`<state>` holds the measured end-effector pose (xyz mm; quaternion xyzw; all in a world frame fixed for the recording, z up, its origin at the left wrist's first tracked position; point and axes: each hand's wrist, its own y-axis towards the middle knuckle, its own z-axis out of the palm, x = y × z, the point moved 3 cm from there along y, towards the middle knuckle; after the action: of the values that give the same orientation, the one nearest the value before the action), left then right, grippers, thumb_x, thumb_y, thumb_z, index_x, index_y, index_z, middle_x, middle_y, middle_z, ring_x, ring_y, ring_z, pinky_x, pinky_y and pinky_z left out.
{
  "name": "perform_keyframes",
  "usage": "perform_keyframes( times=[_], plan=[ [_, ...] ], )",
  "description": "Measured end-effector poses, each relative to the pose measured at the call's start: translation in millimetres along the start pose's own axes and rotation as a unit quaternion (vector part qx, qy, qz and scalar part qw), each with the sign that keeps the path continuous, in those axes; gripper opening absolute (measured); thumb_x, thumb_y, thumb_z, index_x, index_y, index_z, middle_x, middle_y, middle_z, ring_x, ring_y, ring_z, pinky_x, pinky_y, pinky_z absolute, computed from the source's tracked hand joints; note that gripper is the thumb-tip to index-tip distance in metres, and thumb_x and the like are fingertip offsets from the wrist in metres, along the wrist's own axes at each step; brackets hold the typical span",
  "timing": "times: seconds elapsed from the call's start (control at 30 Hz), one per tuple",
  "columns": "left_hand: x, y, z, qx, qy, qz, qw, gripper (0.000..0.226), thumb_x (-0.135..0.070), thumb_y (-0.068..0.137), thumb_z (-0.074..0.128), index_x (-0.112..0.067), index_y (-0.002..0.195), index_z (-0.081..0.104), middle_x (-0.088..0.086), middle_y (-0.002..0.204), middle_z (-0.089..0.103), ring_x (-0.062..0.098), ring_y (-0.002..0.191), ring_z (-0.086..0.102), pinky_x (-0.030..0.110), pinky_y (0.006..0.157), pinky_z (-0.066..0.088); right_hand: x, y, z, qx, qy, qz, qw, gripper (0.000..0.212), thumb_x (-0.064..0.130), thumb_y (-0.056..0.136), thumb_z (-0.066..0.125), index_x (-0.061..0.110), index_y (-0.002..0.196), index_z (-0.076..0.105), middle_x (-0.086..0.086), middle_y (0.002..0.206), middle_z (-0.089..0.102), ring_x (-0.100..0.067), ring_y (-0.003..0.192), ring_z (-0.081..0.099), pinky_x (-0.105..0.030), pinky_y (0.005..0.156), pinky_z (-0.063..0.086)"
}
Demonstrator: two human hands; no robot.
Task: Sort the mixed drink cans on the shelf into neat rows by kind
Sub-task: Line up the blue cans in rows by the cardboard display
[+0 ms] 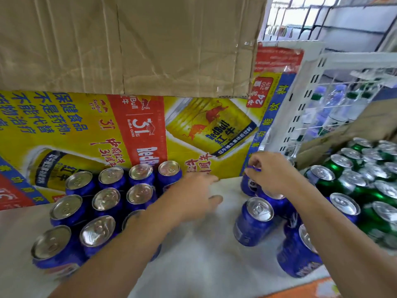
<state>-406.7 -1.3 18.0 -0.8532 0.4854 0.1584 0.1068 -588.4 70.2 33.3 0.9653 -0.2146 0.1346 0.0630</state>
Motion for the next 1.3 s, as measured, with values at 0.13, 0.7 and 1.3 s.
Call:
perform_keyframes(
  times=[0.13, 0.7, 1.3],
  plan=[
    [-51.8, 25.6, 46.6, 0.098, -0.046, 0.048, 0.993, 0.065, -0.05, 0.072, 0.077, -0.025, 0.126, 0.052, 0.003, 0.128, 0.058, 0.025, 0.115, 0.055, 0.037, 0.093, 0.048, -31.5, -11.7, 1.4, 0.044, -0.068, 0.04, 0.996, 0.028, 0.039, 0.089, 0.062, 0.012, 0.097, 0.066, 0.0, 0.099, 0.057, -0.027, 0.096, 0.057, -0.029, 0.073, 0.042],
    [-6.8, -10.4, -24.5, -0.138, -0.242, -0.054, 0.959, 0.042, -0.036, 0.059, 0.088, -0.034, 0.096, 0.068, -0.019, 0.089, 0.069, -0.003, 0.083, 0.062, 0.014, 0.069, 0.048, 5.3, -12.7, 31.5, 0.121, 0.094, -0.077, 0.985, 0.024, 0.034, 0.066, 0.08, 0.029, 0.073, 0.058, 0.008, 0.075, 0.058, -0.021, 0.077, 0.054, -0.031, 0.061, 0.044],
    [56.3, -104.8, -86.0, -0.397, -0.432, -0.14, 0.798, 0.027, -0.017, 0.072, 0.079, -0.032, 0.093, 0.069, -0.011, 0.089, 0.073, 0.006, 0.084, 0.069, 0.022, 0.071, 0.056, 127.5, -0.7, 55.7, 0.125, 0.078, -0.258, 0.955, 0.026, 0.02, 0.068, 0.076, 0.016, 0.092, 0.068, -0.003, 0.097, 0.057, -0.021, 0.085, 0.056, -0.033, 0.07, 0.051]
  ],
)
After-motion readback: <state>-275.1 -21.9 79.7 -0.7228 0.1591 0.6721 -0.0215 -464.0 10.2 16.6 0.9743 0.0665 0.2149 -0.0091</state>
